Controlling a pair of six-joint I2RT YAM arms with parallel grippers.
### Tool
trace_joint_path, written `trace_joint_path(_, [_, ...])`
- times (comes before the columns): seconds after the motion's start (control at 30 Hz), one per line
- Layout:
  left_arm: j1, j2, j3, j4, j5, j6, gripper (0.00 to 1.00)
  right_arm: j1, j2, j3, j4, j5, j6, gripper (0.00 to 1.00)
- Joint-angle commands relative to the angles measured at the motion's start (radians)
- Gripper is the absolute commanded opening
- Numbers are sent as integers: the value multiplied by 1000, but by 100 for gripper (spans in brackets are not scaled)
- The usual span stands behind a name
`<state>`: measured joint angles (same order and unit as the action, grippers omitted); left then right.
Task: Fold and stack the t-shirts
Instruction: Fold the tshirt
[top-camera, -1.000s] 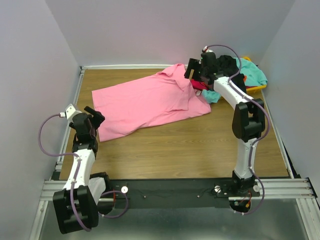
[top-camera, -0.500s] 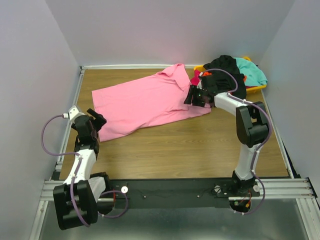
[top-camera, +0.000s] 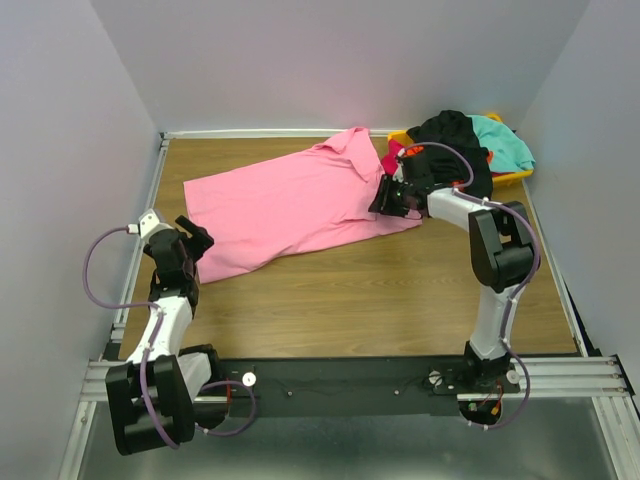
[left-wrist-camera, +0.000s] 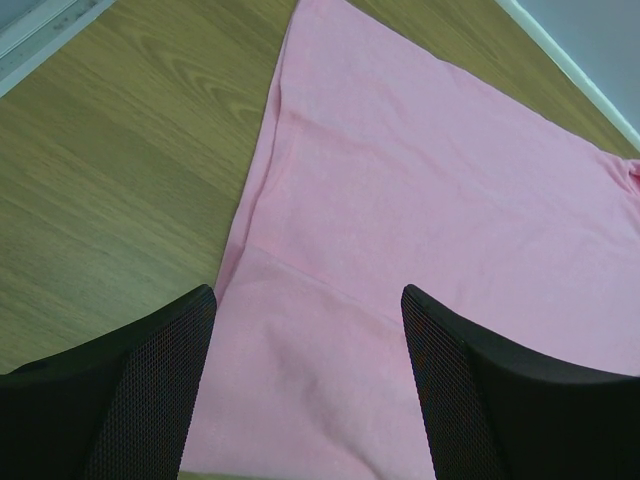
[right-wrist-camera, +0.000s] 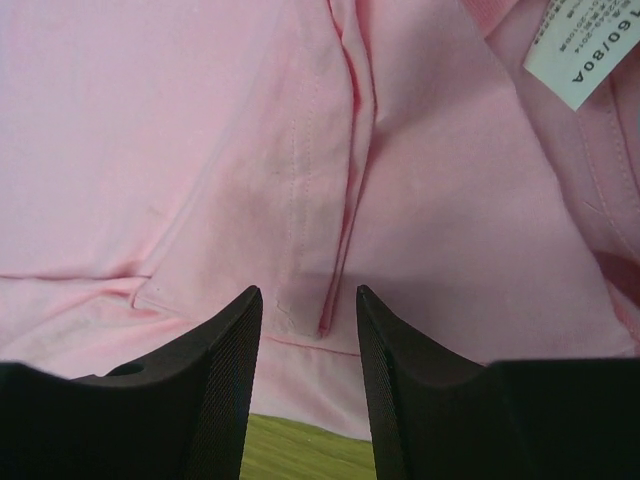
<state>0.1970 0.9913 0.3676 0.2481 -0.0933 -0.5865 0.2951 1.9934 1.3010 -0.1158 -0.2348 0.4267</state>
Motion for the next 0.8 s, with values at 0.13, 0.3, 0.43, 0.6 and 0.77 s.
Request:
trace_joint_path(0.13, [5,24,-12,42,26,22,83,7,33,-22,21,-43,4,50])
trace_joint_path(0.3, [4,32,-7,46,23,25,83,15,50,-19,22,-60,3,48])
trace_joint_path(0.43, [4,33,-7,46,23,27,82,16,64,-14,24,-70,3,40])
trace_joint_path(0.6, [4,32,-7,46,21,27,83,19,45,-19,22,-63,1,21])
trace_joint_path(0.77, [4,43,-7,49,20,28,83,19,25,-3,22,-67,1,6])
